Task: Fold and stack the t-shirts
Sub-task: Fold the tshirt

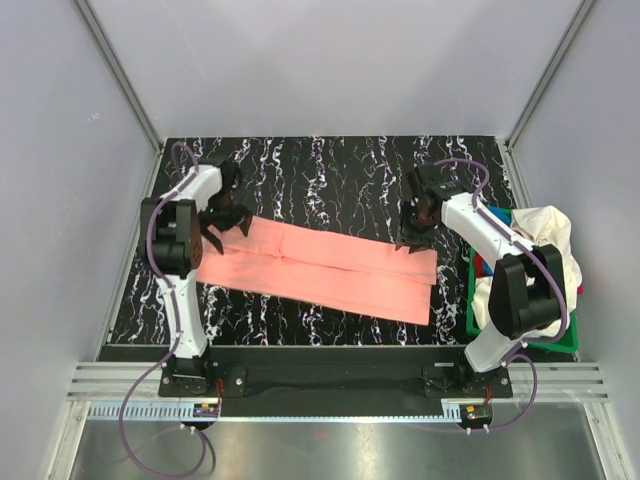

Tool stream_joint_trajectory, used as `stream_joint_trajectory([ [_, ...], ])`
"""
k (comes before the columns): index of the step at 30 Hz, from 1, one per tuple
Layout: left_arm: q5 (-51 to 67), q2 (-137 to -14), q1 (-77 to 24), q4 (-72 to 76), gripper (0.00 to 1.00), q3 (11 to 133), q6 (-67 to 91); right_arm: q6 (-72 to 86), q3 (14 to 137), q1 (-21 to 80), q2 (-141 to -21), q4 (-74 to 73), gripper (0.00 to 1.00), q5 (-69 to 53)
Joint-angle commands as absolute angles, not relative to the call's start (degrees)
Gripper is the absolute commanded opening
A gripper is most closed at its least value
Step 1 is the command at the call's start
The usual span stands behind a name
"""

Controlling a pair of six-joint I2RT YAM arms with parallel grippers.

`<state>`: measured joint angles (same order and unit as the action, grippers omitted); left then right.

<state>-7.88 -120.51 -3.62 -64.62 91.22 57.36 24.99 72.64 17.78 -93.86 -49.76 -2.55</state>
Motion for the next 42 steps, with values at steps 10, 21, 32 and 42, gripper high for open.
stream_joint_trajectory([
  [10,-11.98,-147.38,-3.95,-56.18,0.86,136.83,21.03,17.76,84.79,19.86,-104.67,-51.76,0.55,-7.02],
  [21,-5.59,-149.26,-10.63,-45.28,0.99,144.34,12.22,10.03,98.96,24.61,-116.52,-58.36,0.65,-13.44],
  [32,-18.98,-120.26,-8.79,-46.58,0.99,135.10,13.79,9.67,101.87,29.26,-122.43,-62.93,0.67,-8.09],
  [42,-18.81,-93.54,-8.70,-50.88,0.99,104.69,23.99,14.23,93.61,33.39,-125.51,-59.41,0.66,-0.18],
])
